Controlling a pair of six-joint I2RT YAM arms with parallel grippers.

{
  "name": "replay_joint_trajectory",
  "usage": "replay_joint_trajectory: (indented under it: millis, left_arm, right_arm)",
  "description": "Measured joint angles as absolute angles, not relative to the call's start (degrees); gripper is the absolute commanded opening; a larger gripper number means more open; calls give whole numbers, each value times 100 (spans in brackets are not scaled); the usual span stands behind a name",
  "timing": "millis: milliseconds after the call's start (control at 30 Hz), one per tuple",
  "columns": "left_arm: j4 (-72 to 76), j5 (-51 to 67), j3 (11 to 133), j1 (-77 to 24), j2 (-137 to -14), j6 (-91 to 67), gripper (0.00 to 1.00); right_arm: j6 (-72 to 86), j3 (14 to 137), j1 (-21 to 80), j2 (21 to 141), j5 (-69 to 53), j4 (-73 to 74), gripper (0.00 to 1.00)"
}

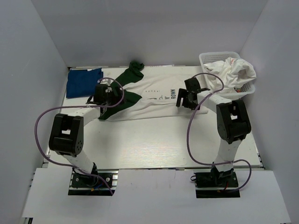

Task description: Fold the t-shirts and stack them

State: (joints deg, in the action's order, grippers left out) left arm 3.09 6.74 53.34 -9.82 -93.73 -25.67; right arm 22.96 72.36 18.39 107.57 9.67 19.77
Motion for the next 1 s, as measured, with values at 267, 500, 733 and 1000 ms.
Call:
replay_joint_trajectory:
  millis: [267, 500, 733, 1000]
  left_arm:
    - [-93, 858, 5111, -989, -9784, -2685, 100]
    - [-395, 974, 3094, -1031, -7596, -3085, 100]
    - [-1839, 858, 2071, -1063, -4486, -3876, 100]
    - [-1806, 489, 2993, -982, -4532, -4058, 100]
  right_arm:
    - [2615, 6219, 1835, 10283, 668, 1280, 90]
    - [3111, 4209, 2123, 8350, 696, 1406, 89]
    - [3039, 3693, 2989, 7129, 722, 2204, 90]
    - [2154, 5822, 4012, 8119, 373, 1564, 90]
